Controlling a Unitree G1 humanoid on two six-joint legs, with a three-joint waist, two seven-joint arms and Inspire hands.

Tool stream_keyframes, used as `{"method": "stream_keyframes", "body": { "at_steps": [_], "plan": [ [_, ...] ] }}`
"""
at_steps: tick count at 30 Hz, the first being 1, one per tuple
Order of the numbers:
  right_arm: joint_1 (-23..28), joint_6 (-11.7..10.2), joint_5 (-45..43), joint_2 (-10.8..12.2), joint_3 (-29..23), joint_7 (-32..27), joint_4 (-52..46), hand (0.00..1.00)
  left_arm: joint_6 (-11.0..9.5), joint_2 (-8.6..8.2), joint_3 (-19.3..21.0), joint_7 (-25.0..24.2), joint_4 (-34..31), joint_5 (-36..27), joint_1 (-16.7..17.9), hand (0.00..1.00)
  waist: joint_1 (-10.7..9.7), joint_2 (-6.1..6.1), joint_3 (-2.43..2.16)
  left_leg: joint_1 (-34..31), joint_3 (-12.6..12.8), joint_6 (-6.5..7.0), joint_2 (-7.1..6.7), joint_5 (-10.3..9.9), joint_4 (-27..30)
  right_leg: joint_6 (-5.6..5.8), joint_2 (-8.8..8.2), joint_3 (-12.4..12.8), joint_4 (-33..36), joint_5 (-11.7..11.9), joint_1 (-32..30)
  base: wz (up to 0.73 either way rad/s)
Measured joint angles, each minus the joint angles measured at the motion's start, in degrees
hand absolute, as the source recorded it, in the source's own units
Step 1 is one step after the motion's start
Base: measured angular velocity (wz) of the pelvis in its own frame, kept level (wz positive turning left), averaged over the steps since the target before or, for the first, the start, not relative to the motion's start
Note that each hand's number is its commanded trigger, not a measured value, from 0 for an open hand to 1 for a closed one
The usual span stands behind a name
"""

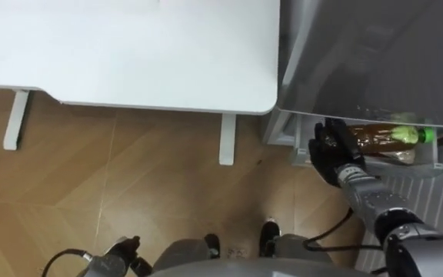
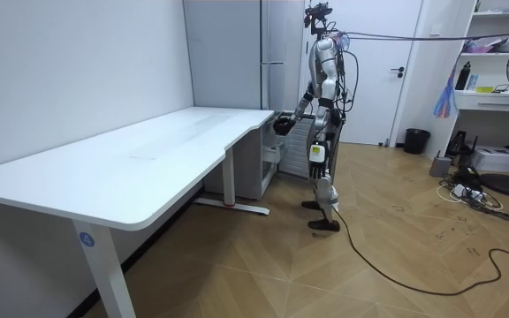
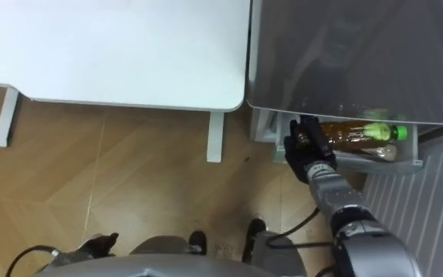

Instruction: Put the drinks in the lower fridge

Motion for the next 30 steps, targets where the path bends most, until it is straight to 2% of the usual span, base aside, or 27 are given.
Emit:
{"method": "stream_keyframes", "body": {
  "at_steps": [2, 7, 13, 15, 18, 20, 21, 28, 30],
  "plan": [
    [-2.63, 0.08, -0.43, -0.88, -1.18, -0.36, 0.49, 1.00, -0.08, -0.01, -0.39, 0.92, 0.57, -0.06, -1.51, 0.00, -0.11, 0.10, 0.20, -2.23, 0.42, 0.19, -0.67, 0.90, -0.02, -0.03, -0.88, 0.18, 1.56, 0.02, -3.16, -0.05],
    [-6.40, 0.24, -1.43, -3.30, -1.45, -0.49, 3.63, 1.00, -0.92, -0.05, -0.90, 2.47, 1.23, -1.11, -2.90, 0.00, 1.30, -0.27, 0.89, -3.47, 2.39, 0.50, -0.79, 1.48, -0.26, -0.06, -1.97, 0.95, 3.74, 0.03, -6.02, -0.11],
    [-11.06, 0.82, -2.35, -5.90, -4.97, -1.33, 6.04, 1.00, -1.35, -0.06, -1.46, 3.09, 1.75, -2.84, -3.69, 0.00, 1.36, -0.45, 1.09, -7.80, 2.67, 1.35, -2.58, 2.48, 1.20, 0.07, -4.39, 0.88, 7.57, -0.06, -11.42, 0.05],
    [-12.24, 1.30, -2.32, -6.41, -5.56, -1.74, 6.28, 0.98, -1.24, 0.00, -1.92, 3.08, 1.72, -3.69, -3.70, 0.00, 1.56, -0.46, 1.09, -8.99, 3.14, 1.55, -2.92, 2.70, 1.64, 0.22, -4.77, 1.55, 8.08, 0.04, -12.80, -0.04],
    [-14.33, 1.52, -2.34, -6.77, -5.58, -2.62, 6.29, 0.99, -0.67, 0.03, -2.72, 2.58, 1.71, -3.75, -3.96, 0.00, 1.53, -0.63, 1.20, -10.90, 4.00, 1.74, -3.51, 2.81, 3.02, 0.31, -5.44, 2.51, 9.45, 0.09, -15.23, -0.08],
    [-14.81, 1.79, -2.47, -7.58, -5.55, -3.33, 6.37, 0.55, -0.55, 0.08, -2.72, 2.02, 1.72, -3.90, -4.87, 0.00, 1.76, -0.69, 1.24, -11.46, 4.02, 1.98, -3.78, 2.99, 3.21, 0.35, -5.72, 2.58, 9.98, 0.17, -15.89, 0.04],
    [-14.82, 1.80, -2.53, -7.63, -5.55, -3.60, 6.39, 0.00, -0.57, 0.09, -2.72, 2.05, 1.69, -4.19, -4.93, 0.00, 1.80, -0.72, 1.26, -11.45, 4.05, 1.99, -3.81, 3.00, 3.30, 0.35, -5.74, 2.64, 10.10, 0.17, -15.90, 0.00],
    [-15.61, 1.82, -3.23, -8.81, -5.56, -4.29, 7.28, 0.00, -0.83, 0.26, -2.68, 1.94, 1.51, -4.67, -5.93, 0.00, 2.69, -1.31, 1.63, -12.68, 4.06, 1.99, -3.78, 2.99, 4.33, 0.28, -5.83, 2.54, 10.32, 0.39, -16.77, 0.00],
    [-15.79, 1.81, -3.15, -8.90, -5.56, -4.30, 7.35, 0.00, -1.12, 0.28, -2.69, 1.95, 1.52, -4.67, -6.16, 0.00, 2.80, -1.51, 1.60, -12.68, 4.06, 1.99, -3.78, 2.99, 4.37, 0.29, -5.83, 2.57, 10.28, 0.41, -16.75, 0.00]
  ]
}}
